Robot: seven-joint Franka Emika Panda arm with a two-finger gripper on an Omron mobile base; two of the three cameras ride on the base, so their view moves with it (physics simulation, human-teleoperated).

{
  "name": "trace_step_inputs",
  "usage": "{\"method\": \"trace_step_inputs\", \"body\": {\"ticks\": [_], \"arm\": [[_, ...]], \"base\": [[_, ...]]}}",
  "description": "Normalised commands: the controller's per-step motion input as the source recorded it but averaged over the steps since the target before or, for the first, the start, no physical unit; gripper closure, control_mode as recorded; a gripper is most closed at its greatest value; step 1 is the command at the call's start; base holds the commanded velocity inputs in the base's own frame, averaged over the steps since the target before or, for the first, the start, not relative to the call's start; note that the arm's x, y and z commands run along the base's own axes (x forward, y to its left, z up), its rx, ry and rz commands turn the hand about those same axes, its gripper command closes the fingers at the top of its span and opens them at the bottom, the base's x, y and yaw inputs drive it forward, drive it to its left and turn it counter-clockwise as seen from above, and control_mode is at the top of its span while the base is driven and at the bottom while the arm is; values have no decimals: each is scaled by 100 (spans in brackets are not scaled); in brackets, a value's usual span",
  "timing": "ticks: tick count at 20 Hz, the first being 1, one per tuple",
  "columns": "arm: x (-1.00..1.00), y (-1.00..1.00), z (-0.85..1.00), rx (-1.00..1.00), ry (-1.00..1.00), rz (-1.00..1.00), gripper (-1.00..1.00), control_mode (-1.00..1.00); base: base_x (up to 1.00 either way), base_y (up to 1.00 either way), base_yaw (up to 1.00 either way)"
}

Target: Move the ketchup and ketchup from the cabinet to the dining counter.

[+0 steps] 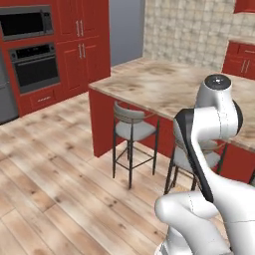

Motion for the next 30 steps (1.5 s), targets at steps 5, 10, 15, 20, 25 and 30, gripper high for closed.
{"method": "trace_step_inputs", "body": {"ticks": [5,10,15,20,25,30], "arm": [[0,0,0,0,0,0,-100,100],[0,0,0,0,0,0,-100,100],[0,0,0,0,0,0,-100,100],[0,0,0,0,0,0,-100,100],[0,0,0,0,0,0,-100,100],[0,0,0,0,0,0,-100,100]], "base": [[64,80,0],[65,80,0],[67,79,0],[68,77,0],[73,72,0],[78,66,-1]]}}
